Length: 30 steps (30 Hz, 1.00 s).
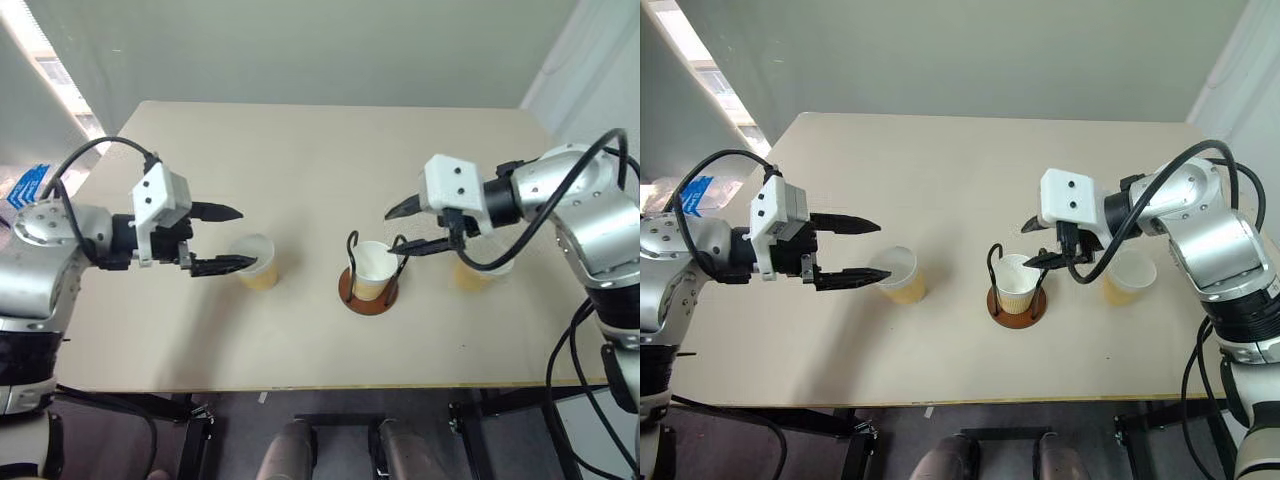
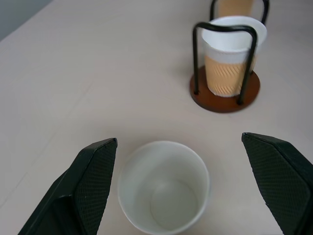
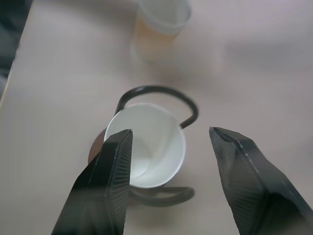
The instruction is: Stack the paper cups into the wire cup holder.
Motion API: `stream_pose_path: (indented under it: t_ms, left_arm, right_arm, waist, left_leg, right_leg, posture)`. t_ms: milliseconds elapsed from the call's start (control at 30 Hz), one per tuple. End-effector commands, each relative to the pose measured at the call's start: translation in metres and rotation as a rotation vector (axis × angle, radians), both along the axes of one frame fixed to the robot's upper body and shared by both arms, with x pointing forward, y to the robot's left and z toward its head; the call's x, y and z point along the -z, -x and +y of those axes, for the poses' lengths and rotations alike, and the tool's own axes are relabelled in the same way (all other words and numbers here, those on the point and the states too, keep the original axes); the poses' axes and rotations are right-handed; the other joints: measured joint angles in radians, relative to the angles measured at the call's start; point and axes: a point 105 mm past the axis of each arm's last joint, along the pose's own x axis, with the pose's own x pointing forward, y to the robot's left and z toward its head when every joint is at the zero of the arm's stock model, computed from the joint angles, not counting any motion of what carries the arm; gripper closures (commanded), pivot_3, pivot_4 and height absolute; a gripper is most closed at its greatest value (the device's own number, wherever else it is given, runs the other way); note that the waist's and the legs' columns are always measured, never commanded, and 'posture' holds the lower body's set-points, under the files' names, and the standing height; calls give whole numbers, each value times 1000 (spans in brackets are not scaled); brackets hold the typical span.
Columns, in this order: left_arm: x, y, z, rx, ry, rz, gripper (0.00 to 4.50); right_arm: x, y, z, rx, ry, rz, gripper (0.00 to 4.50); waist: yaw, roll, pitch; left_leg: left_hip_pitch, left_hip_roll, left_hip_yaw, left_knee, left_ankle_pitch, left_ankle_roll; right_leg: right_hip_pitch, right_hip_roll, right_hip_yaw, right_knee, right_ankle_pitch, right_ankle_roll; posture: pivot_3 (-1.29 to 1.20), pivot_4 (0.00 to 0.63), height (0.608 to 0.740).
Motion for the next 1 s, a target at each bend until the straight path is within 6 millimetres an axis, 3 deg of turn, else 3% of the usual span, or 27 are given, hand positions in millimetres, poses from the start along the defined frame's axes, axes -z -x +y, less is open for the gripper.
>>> stream_pose_path:
  t_ms: [33,233,533,1000]
  left_arm:
    - [-5,4,6,58,-122,-66,0]
    - [3,-3,8,146,-266,-96,0]
    - [14,-7,-4,263,-337,-84,0]
    - [19,-12,-3,305,-486,-91,0]
  right_arm:
    - [-21,9,-2,-3,-89,11,1808]
    - [-23,17,-4,3,-130,62,1808]
    - [-22,27,-5,7,-140,105,1808]
    - [-27,29,-7,14,-160,127,1808]
  waist:
    - [0,0,0]
    - [0,0,0]
    - [-1,0,0]
    - [-1,0,0]
  left_leg:
    - [0,0,0,0,0,0]
    - [0,0,0,0,0,0]
    - [-4,0,0,0,-1,0]
    - [-4,0,0,0,-1,0]
  right_leg:
    - [0,0,0,0,0,0]
    - [-1,0,0,1,0,-1]
    - [-5,0,0,2,0,-1]
    - [-6,0,0,3,0,-1]
  posture:
    - [0,150,740]
    - [0,150,740]
    - [0,150,740]
    - [0,150,740]
